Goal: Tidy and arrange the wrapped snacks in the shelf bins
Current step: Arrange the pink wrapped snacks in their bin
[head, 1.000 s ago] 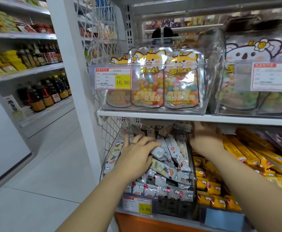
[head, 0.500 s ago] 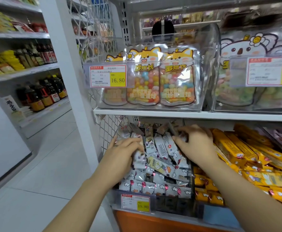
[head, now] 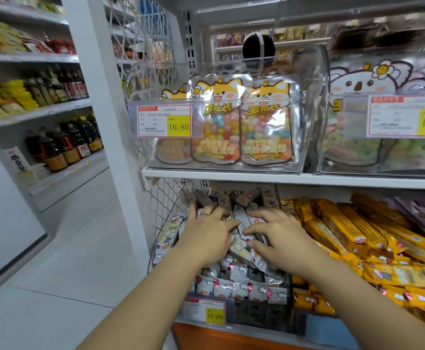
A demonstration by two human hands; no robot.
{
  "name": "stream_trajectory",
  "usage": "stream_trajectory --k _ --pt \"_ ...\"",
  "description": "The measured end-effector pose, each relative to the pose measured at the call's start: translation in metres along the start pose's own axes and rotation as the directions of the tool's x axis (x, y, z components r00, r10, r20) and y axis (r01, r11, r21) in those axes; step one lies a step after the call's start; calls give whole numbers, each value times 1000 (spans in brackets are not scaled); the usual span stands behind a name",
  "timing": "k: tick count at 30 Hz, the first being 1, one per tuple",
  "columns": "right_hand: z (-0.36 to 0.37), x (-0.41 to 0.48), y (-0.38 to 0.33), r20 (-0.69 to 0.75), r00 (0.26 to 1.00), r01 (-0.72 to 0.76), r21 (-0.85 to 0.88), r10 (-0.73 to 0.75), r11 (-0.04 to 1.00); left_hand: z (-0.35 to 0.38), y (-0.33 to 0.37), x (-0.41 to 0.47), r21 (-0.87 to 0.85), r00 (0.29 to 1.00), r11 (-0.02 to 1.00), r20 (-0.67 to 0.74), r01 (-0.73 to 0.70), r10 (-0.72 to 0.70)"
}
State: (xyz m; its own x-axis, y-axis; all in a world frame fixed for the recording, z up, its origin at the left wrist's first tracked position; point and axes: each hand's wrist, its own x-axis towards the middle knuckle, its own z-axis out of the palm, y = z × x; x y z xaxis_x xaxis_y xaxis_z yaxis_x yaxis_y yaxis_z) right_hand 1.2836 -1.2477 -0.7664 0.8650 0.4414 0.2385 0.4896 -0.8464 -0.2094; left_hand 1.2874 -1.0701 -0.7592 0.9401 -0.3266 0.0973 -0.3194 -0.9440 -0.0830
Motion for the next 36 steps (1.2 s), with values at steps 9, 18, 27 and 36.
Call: stream_trajectory --k 9,18,27,36 --pt "14 6 0 -212 971 -76 153 108 985 1 -13 0 84 992 989 31 122 -125" --pt "16 5 -3 -343 913 -86 365 220 927 1 12 20 -80 989 986 37 147 -144" --pt "16 5 -1 -342 915 -71 383 212 921 6 18 22 -134 985 979 -56 152 -161" --pt "13 7 1 -373 899 -62 408 228 911 13 14 5 -162 982 987 -182 25 -54"
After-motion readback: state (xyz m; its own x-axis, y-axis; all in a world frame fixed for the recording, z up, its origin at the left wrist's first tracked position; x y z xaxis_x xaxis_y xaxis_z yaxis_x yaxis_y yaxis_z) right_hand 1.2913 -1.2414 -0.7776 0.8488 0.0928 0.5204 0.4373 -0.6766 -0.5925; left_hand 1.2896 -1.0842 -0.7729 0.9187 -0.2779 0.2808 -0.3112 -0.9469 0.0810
